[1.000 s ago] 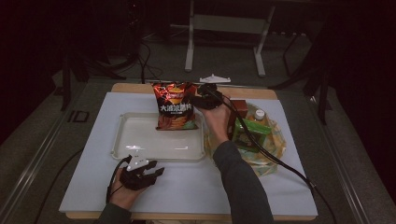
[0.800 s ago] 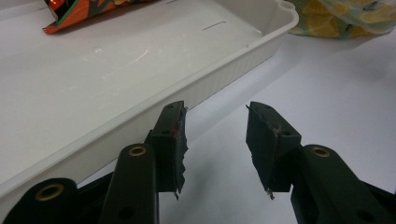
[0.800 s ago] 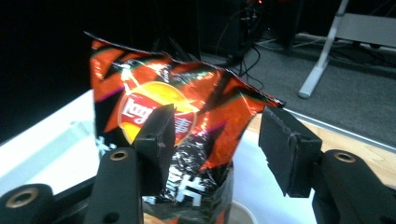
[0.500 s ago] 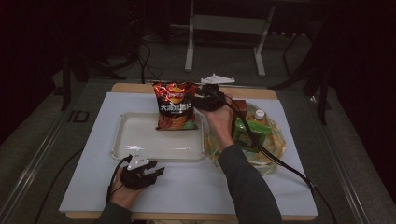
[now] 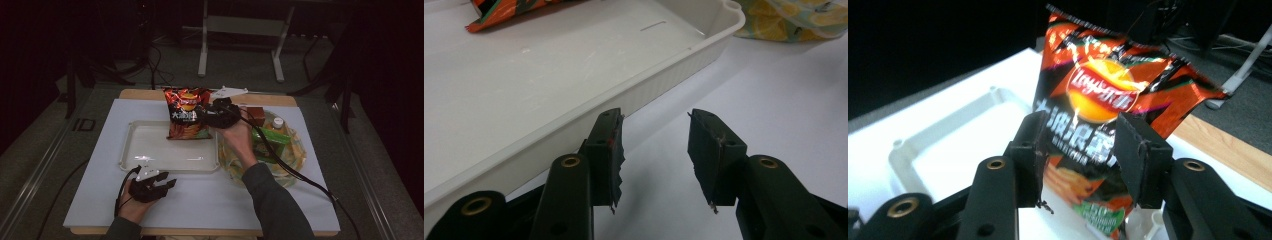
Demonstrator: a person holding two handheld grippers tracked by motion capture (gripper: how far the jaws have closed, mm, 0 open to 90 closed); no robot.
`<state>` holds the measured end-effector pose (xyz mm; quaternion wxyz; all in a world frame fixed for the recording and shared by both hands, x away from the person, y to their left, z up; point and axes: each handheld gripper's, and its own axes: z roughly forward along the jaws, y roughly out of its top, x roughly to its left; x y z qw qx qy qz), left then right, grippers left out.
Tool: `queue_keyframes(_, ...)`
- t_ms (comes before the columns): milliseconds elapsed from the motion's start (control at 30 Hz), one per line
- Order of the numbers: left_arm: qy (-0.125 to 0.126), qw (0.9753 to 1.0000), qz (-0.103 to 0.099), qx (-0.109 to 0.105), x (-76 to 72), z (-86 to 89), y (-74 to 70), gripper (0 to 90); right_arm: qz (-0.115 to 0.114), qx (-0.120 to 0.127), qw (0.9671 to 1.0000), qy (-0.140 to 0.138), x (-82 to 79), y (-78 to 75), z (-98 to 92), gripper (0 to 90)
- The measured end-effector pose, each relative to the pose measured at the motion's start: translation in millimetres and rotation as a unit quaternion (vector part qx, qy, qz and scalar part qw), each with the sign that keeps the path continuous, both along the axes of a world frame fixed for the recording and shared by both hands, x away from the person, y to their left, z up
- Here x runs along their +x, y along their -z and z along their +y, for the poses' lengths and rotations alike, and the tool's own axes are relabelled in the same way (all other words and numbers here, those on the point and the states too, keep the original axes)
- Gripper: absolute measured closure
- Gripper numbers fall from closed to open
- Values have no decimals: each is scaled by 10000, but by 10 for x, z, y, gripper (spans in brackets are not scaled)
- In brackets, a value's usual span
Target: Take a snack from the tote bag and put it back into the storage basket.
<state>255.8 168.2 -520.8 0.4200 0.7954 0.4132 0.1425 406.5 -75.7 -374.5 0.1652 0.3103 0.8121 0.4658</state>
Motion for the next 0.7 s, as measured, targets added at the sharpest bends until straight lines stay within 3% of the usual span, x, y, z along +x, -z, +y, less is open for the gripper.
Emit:
queue_keyframes(267,5,10000,-1,20,-2,-6,2,566,114,-260,9990,-333,-141,43,31,602)
queue_keyframes(600,22,10000,5,27,10,-23,5,564,-114,-715,9960,-530,-349,65,14,675)
queue_keyframes(700,39,10000,4,29,12,-32,8,564,-127,-727,9956,-580,-406,55,-23,690)
